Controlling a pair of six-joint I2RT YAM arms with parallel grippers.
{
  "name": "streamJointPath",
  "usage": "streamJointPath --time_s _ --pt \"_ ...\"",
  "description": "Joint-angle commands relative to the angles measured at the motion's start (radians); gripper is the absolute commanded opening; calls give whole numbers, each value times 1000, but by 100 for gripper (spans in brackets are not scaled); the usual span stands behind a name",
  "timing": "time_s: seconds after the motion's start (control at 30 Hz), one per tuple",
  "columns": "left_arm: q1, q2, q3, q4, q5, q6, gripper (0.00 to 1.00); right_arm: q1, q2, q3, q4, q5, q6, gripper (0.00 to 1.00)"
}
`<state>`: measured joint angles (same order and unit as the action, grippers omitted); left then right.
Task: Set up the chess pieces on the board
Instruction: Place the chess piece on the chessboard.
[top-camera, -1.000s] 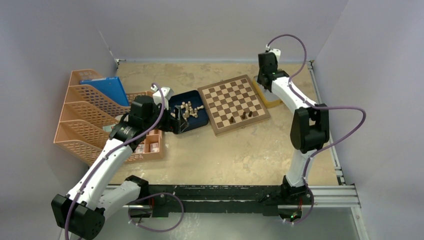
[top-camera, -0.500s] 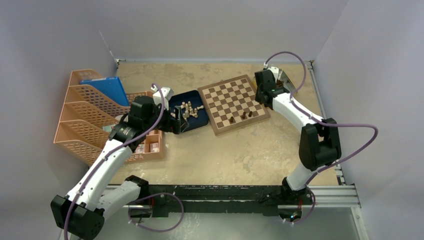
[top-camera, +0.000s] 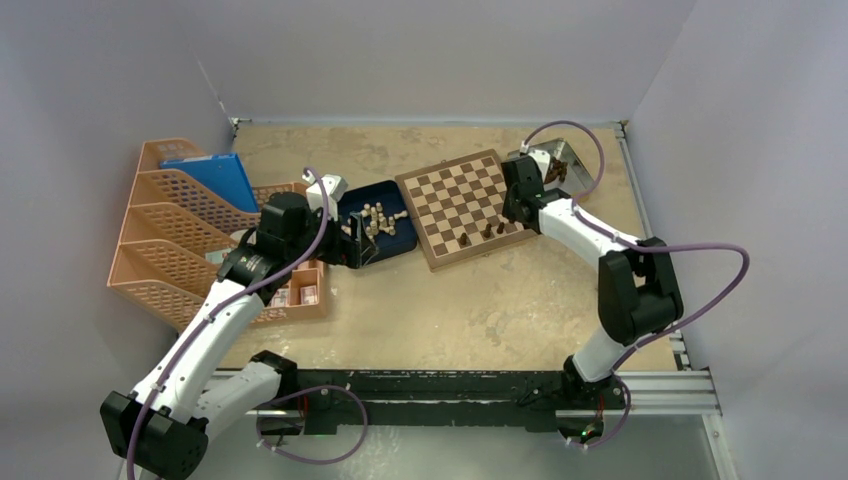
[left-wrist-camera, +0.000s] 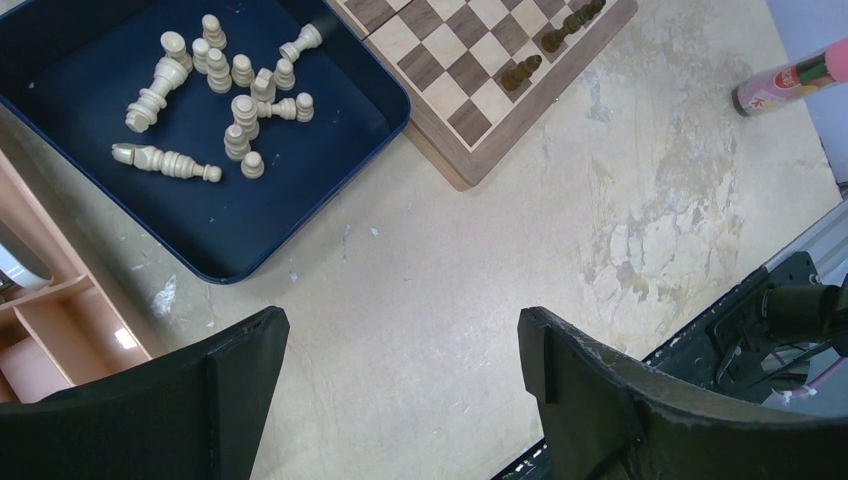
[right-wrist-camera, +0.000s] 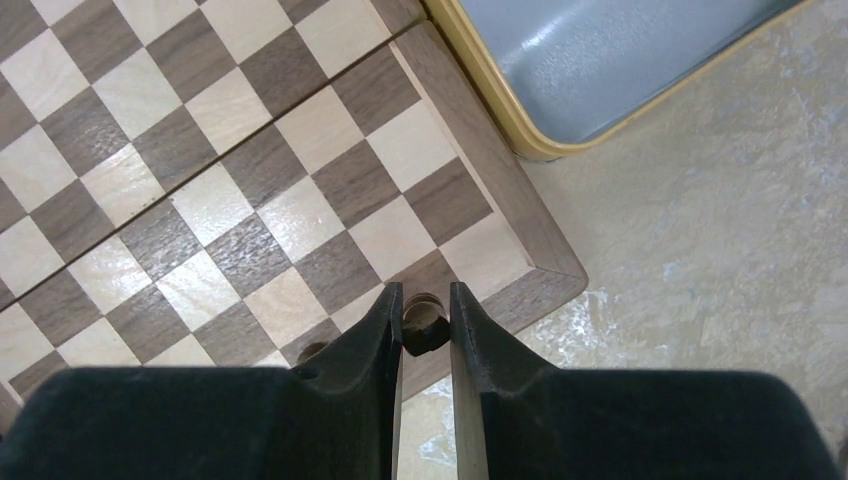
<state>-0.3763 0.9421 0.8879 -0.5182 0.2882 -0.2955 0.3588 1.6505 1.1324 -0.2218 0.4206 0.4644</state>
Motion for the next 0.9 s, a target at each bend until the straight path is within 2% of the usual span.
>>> streamJointPath --time_s 0.0,0.87 --pt "-8 -19 10 28 9 -1 85 6 27 0 51 17 22 20" --pt "-9 -19 10 26 3 -1 85 8 74 -21 72 49 9 25"
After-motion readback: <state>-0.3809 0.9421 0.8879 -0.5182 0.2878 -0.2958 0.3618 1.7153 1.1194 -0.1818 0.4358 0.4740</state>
